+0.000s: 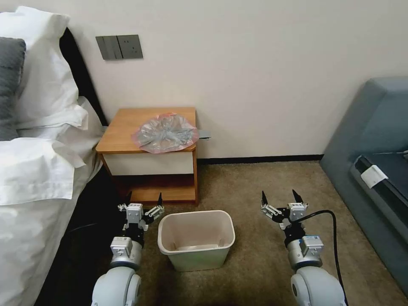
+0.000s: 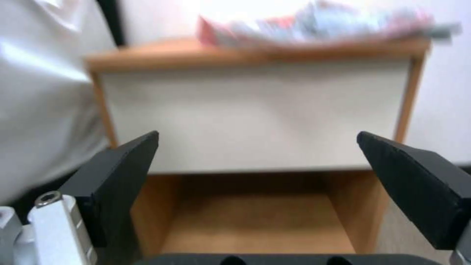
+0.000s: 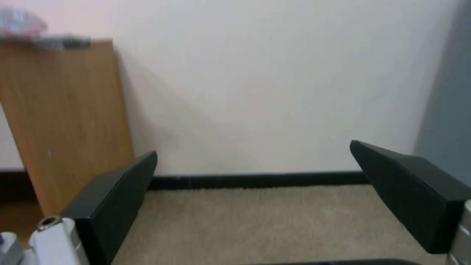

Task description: Pick up the garbage bag from the table and place it over the trash can.

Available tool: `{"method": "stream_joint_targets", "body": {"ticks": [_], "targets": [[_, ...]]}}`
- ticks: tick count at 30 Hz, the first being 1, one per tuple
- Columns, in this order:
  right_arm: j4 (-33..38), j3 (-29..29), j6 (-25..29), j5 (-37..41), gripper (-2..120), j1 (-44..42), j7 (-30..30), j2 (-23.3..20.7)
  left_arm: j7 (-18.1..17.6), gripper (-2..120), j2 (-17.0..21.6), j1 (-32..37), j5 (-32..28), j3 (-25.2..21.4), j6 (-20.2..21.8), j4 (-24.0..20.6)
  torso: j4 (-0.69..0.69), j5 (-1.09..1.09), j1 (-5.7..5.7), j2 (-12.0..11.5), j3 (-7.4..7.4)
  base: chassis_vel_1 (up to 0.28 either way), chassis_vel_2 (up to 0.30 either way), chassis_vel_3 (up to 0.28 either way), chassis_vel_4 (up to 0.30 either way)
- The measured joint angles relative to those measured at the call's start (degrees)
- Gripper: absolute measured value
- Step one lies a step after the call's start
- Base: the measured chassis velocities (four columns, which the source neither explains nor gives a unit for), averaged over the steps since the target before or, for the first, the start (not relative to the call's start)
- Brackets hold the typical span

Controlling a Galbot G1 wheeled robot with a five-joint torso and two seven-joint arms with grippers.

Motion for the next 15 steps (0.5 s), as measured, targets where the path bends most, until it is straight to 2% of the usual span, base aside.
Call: {"method": "stream_joint_targets", "body": {"ticks": [7, 8, 10, 11, 13, 15], "targets": [[11.04, 2.22, 0.50, 2.74, 100, -5.94, 0.96, 0.98, -0.88, 100, 0.00, 3.47, -6.57, -5.67, 3.67, -11.82, -0.01, 0.00, 0.00, 0.00, 0.00, 0.000, 0.000, 0.000, 0.000], [11.04, 2.22, 0.50, 2.74, 100, -5.94, 0.96, 0.98, -0.88, 100, 0.00, 3.47, -6.57, -5.67, 3.67, -11.82, -0.01, 0.00, 0.00, 0.00, 0.00, 0.000, 0.000, 0.000, 0.000], [13.64, 2.75, 0.62, 3.40, 100, -7.34, 1.17, 1.20, -1.09, 100, -0.01, 4.28, -8.11, -7.01, 4.46, -14.58, -0.01, 0.00, 0.00, 0.00, 0.00, 0.000, 0.000, 0.000, 0.000], [16.26, 3.29, 0.72, 4.06, 100, -8.76, 1.41, 1.43, -1.31, 100, -0.01, 5.14, -9.59, -8.34, 5.30, -17.34, -0.01, 0.01, 0.00, 0.00, -0.01, 0.000, 0.000, 0.000, 0.000], [16.74, 3.37, 0.73, 4.17, 100, -9.03, 1.44, 1.47, -1.35, 100, -0.01, 5.29, -9.88, -8.59, 5.47, -17.86, -0.01, 0.01, 0.00, 0.00, -0.01, 0.000, 0.000, 0.000, 0.000], [20.62, 4.16, 0.93, 5.11, 100, -11.11, 1.79, 1.80, -1.50, 100, 0.18, 6.68, -11.37, -10.58, 6.56, -21.27, -0.01, 0.02, 0.00, 0.00, -0.01, 0.000, 0.000, 0.000, 0.000]]}}
